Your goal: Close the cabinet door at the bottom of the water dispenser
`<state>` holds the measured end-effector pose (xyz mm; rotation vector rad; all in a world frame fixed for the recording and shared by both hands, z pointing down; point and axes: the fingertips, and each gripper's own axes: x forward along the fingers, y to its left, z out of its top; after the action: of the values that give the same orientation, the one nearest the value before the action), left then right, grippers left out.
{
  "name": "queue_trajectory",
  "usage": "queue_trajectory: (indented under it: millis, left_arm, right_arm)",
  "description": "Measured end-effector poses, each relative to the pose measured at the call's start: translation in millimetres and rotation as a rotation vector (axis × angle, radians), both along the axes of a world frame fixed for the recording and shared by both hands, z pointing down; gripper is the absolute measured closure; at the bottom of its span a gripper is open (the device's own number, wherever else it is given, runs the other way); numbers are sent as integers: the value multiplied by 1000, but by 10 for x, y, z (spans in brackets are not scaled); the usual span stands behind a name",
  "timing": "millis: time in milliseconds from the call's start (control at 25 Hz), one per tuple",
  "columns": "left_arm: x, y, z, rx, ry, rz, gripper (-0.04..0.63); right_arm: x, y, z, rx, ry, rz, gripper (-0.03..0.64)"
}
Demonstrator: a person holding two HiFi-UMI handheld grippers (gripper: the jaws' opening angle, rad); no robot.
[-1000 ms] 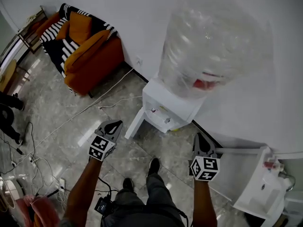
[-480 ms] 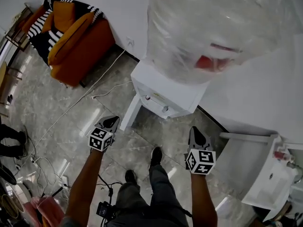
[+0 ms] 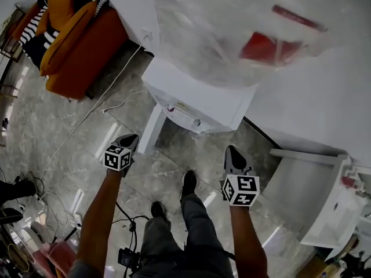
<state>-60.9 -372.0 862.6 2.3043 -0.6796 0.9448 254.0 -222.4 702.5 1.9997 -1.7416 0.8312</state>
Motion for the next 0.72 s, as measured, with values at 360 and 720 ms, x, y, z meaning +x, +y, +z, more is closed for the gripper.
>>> queue_trajectory:
  millis: [360, 720]
  left_arm:
    - [-104, 61, 711, -74, -54, -36, 508]
    - [-127, 113, 1261, -135, -105, -43, 469]
  right_arm:
    - [91, 71, 369, -28, -3, 9, 588]
    - [171, 138, 708, -53, -18, 22, 586]
